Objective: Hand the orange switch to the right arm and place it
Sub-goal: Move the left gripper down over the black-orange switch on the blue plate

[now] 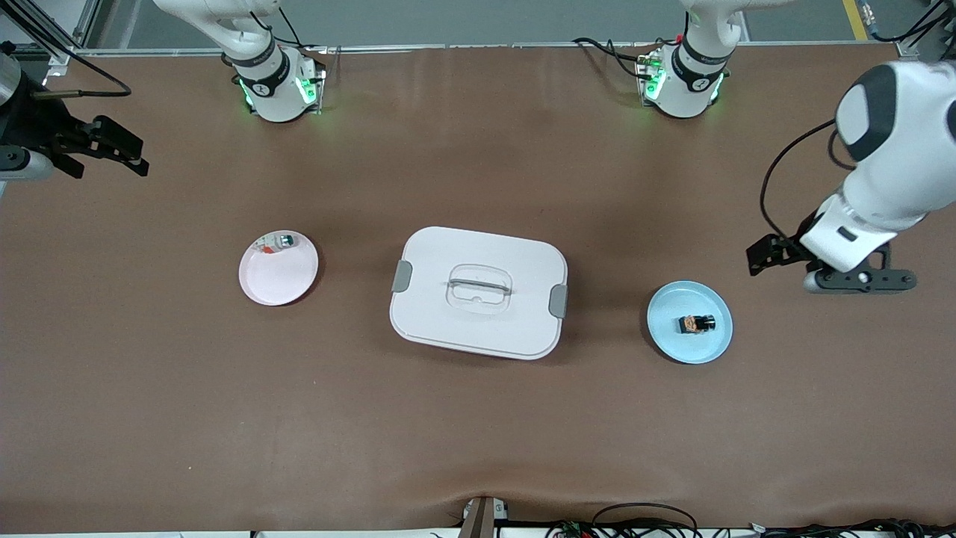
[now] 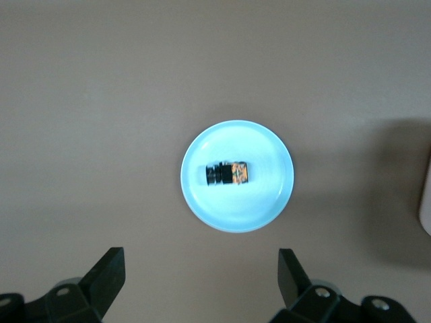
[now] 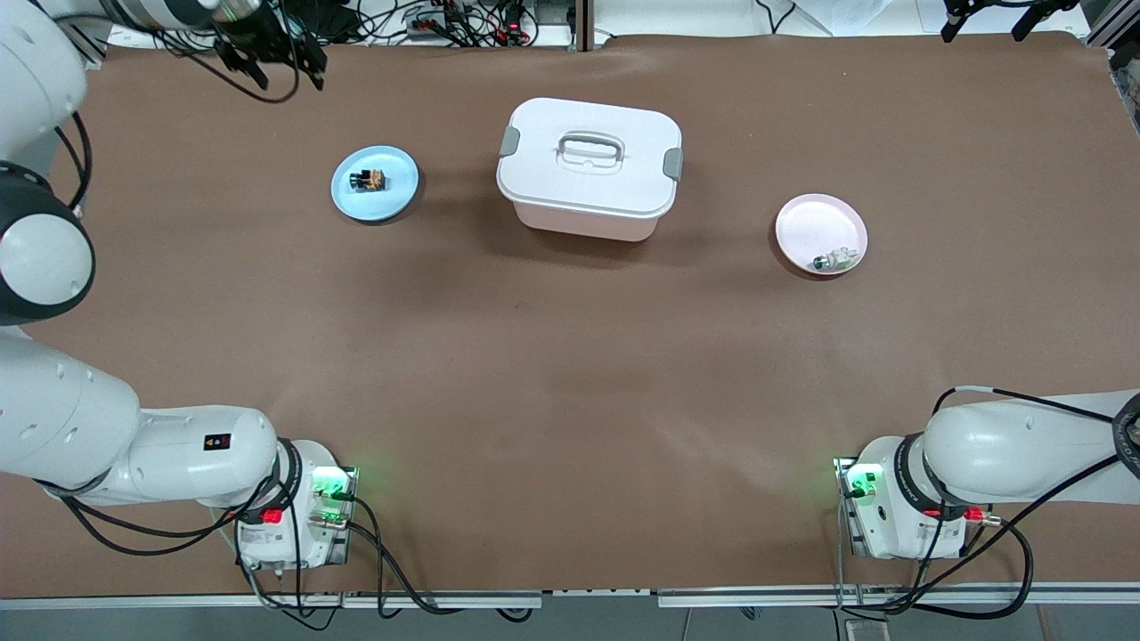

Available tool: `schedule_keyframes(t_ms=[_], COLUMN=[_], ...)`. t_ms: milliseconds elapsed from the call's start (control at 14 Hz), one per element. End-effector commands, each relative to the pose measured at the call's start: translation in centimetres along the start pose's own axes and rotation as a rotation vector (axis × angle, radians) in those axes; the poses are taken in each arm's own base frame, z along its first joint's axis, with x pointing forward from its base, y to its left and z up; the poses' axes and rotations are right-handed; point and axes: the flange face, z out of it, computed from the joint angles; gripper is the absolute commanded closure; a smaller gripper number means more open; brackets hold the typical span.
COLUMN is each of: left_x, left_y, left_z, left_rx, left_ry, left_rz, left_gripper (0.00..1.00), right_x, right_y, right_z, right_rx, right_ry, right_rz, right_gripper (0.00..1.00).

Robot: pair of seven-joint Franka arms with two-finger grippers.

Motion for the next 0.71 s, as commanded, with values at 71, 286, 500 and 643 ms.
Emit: schedule_keyframes(t_ms=[71,286,500,643], left_x=[-0.1,0.3,0.2,0.0], left_y=[0.5,1.6,2.0,1.9], left_z=[4.6,9.4,13.0,14.8], left_rx=[0.005,-0.010,-0.008,0.006], left_ry=[0.019,0.016,0.001,0.003], left_rz=[0.024,0.042,0.063,0.085], left_gripper=[0.00,0.00,0.00,0.00], right_x=[-1.0,-1.0,-1.0,-0.9], right_y=[-0.2,-0.2,-0.2,-0.2], right_z=[-0.2,-0.1,-0.2,-0.2], right_rx=[0.000,0.001,0.000,0.000], right_ry=[0.001,0.000,0.001,0.001], right_rz=[0.009,0.009,0.007,0.007], right_gripper=[0.00,0.00,0.00,0.00])
